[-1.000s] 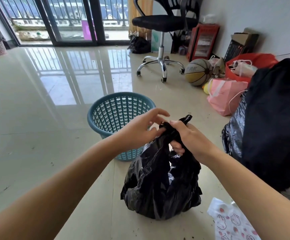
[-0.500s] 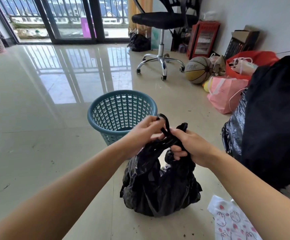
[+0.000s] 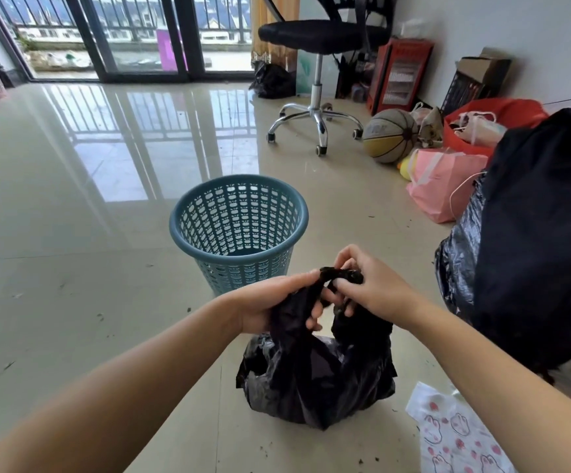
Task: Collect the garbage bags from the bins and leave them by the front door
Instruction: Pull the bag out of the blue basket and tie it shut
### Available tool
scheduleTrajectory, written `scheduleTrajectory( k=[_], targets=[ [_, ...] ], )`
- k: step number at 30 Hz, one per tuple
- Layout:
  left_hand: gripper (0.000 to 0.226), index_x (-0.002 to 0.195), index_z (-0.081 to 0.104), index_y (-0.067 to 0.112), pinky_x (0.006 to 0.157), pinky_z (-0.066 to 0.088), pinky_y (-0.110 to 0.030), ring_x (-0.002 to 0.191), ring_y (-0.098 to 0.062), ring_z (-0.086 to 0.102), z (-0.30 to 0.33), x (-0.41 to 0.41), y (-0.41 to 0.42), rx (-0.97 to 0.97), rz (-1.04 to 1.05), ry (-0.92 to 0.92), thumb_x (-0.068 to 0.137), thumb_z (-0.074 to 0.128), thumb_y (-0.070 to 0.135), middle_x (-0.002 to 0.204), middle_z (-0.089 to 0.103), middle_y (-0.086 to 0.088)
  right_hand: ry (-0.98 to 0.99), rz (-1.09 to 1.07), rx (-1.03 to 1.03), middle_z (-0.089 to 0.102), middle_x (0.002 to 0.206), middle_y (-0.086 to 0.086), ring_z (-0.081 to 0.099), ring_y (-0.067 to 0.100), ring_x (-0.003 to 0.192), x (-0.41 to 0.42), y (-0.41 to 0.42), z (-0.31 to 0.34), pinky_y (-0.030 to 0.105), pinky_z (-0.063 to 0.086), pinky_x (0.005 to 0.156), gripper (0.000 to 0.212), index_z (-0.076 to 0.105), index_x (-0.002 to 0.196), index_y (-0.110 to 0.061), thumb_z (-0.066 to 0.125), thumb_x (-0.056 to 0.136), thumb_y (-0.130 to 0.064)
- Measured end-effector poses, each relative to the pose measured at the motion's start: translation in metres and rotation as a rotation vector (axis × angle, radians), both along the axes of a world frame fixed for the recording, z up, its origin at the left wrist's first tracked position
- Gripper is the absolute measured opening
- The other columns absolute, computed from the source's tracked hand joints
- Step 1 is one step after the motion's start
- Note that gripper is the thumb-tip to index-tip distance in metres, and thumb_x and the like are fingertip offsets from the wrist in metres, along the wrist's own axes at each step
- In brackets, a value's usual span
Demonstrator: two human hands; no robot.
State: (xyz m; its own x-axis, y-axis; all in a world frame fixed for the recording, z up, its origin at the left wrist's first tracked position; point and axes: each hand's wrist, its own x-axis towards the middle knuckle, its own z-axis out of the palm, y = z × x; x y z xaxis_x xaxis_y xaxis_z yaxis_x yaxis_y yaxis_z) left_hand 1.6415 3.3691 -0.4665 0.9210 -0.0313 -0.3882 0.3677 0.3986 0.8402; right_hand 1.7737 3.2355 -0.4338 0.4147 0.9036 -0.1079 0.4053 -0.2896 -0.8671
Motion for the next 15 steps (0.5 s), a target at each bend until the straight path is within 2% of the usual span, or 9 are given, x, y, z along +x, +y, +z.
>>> scheduleTrajectory(
  k=[2, 3, 4, 6, 9, 11, 12, 13, 15],
  targets=[
    [0.062, 0.103, 0.068, 0.009, 0.082, 0.055, -0.033, 0.074, -0.019, 0.066, -0.002, 0.001, 0.002, -0.110, -0.016, 0.048, 0.095, 0.027, 0.055, 0.084, 0.069, -0.007, -0.202, -0.065, 0.081, 0.058, 0.086, -0.001, 0.062, 0.014, 0.065, -0.002, 0.002, -0.006, 0.016, 0.046, 0.065, 0.018, 0.047, 0.098, -0.018, 0.056, 0.088, -0.006],
    [0.065, 0.104, 0.069, 0.006, 0.083, 0.056, -0.034, 0.080, -0.021, 0.068, -0.002, 0.003, 0.002, -0.164, 0.024, 0.066, 0.095, 0.027, 0.056, 0.091, 0.071, -0.010, -0.248, -0.069, 0.129, 0.058, 0.086, -0.003, 0.061, 0.012, 0.071, -0.004, 0.002, -0.007, 0.015, 0.044, 0.068, 0.019, 0.049, 0.098, -0.020, 0.058, 0.087, -0.008],
    [0.062, 0.103, 0.071, 0.006, 0.084, 0.056, -0.036, 0.085, -0.021, 0.069, -0.002, 0.005, 0.003, -0.183, 0.072, 0.080, 0.096, 0.030, 0.053, 0.095, 0.072, -0.012, -0.258, -0.055, 0.165, 0.060, 0.084, -0.005, 0.060, 0.012, 0.074, -0.007, 0.003, -0.008, 0.016, 0.044, 0.071, 0.018, 0.050, 0.096, -0.020, 0.060, 0.087, -0.008],
    [0.041, 0.099, 0.073, 0.009, 0.083, 0.057, -0.035, 0.089, -0.018, 0.070, -0.001, 0.010, 0.003, -0.175, 0.151, 0.101, 0.097, 0.042, 0.036, 0.096, 0.073, -0.009, -0.263, -0.009, 0.194, 0.062, 0.082, -0.005, 0.060, 0.013, 0.077, -0.011, 0.005, -0.010, 0.019, 0.045, 0.075, 0.016, 0.052, 0.094, -0.020, 0.061, 0.086, -0.010],
    [0.021, 0.098, 0.068, 0.005, 0.076, 0.059, -0.031, 0.082, -0.015, 0.071, -0.002, 0.015, 0.002, -0.091, 0.270, 0.133, 0.093, 0.052, 0.016, 0.088, 0.072, -0.007, -0.312, 0.042, 0.224, 0.063, 0.086, -0.005, 0.060, 0.013, 0.082, -0.014, 0.004, -0.012, 0.017, 0.045, 0.077, 0.008, 0.057, 0.097, -0.019, 0.057, 0.091, -0.013],
    [0.016, 0.090, 0.069, 0.005, 0.070, 0.057, -0.028, 0.068, -0.012, 0.069, -0.002, 0.016, 0.000, 0.164, 0.328, 0.155, 0.090, 0.056, 0.015, 0.075, 0.071, -0.006, -0.464, 0.062, 0.182, 0.063, 0.098, -0.001, 0.058, 0.018, 0.094, -0.012, 0.001, -0.018, 0.026, 0.045, 0.084, 0.017, 0.059, 0.108, -0.015, 0.047, 0.096, -0.015],
    [0.017, 0.080, 0.067, 0.009, 0.059, 0.053, -0.021, 0.058, -0.009, 0.064, -0.002, 0.015, 0.000, 0.367, 0.327, 0.161, 0.089, 0.056, 0.017, 0.065, 0.067, -0.002, -0.623, 0.070, 0.130, 0.061, 0.108, 0.000, 0.056, 0.019, 0.102, -0.011, -0.001, -0.023, 0.030, 0.043, 0.088, 0.023, 0.057, 0.116, -0.015, 0.042, 0.098, -0.017],
    [0.022, 0.069, 0.062, 0.012, 0.048, 0.046, -0.018, 0.050, -0.008, 0.057, -0.001, 0.014, 0.002, 0.633, 0.301, 0.168, 0.088, 0.053, 0.018, 0.057, 0.060, 0.002, -0.774, 0.070, 0.075, 0.059, 0.116, 0.000, 0.053, 0.020, 0.110, -0.009, -0.002, -0.028, 0.033, 0.040, 0.092, 0.029, 0.054, 0.124, -0.016, 0.039, 0.099, -0.020],
    [0.031, 0.057, 0.048, 0.016, 0.044, 0.035, -0.022, 0.049, -0.011, 0.046, -0.007, 0.010, 0.012, 1.226, 0.182, 0.207, 0.087, 0.050, 0.022, 0.054, 0.050, 0.003, -0.902, 0.010, 0.012, 0.056, 0.126, 0.000, 0.048, 0.021, 0.119, -0.002, -0.003, -0.036, 0.036, 0.034, 0.098, 0.035, 0.049, 0.131, -0.016, 0.036, 0.100, -0.025]
  ],
)
